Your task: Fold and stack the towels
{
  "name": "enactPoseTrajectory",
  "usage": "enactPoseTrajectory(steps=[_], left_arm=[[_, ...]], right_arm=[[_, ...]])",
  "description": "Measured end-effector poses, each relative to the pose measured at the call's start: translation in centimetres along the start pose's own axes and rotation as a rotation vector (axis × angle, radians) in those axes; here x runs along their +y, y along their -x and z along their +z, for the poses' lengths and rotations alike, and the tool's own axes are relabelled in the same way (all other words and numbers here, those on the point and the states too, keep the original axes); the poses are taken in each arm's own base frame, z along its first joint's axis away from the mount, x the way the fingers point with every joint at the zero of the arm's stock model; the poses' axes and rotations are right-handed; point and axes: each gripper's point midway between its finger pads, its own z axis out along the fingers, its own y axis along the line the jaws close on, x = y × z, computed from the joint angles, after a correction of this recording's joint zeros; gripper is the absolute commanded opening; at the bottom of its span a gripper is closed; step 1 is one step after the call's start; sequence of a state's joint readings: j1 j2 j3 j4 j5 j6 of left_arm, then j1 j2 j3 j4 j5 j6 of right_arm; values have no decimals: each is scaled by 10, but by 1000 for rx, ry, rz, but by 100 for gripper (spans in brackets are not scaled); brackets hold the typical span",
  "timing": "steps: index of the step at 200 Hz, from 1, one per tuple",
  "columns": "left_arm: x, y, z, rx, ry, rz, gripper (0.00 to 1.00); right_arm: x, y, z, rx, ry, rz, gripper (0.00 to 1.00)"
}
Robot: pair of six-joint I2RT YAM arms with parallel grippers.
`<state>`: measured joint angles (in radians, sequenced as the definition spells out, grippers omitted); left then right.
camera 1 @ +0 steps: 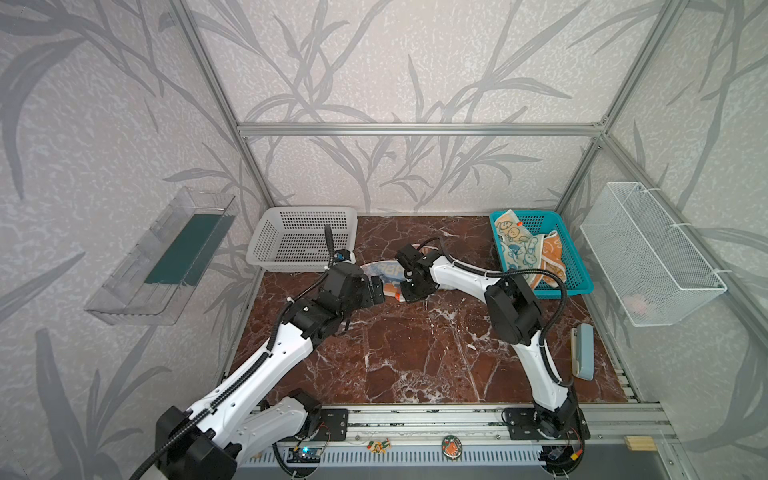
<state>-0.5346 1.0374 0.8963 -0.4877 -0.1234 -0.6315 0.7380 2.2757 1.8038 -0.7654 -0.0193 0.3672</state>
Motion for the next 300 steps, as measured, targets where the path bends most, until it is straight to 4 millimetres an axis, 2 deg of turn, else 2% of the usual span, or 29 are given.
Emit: enactPoseTrajectory(steps=[34,65,91,134,187,217,264,300], left_arm=[[3,-8,7,40,20,9,99],[7,-31,32,154,68,31,99],[12,-50,49,242,99,43,99],[14,-78,73,380,128,65,90],[-1,-107,92,507,103,122,78],[2,-124,99,558,127,154,76],[9,-119,104,550,166,155,71],[5,-116,120,553,179,155,61]], right_arm=[[-12,-12,-5,14,-46,-13,0],[-36,-42,-21,65,-95,-10,0],[-59,-57,-37,74,-107,19,0],[-86,-71,-49,80,-101,75,0],[-81,-69,-46,72,-67,75,0],[-77,-67,-46,64,-50,76,0],[-78,-68,-44,65,-48,75,0],[-77,-70,-43,71,-43,75,0]])
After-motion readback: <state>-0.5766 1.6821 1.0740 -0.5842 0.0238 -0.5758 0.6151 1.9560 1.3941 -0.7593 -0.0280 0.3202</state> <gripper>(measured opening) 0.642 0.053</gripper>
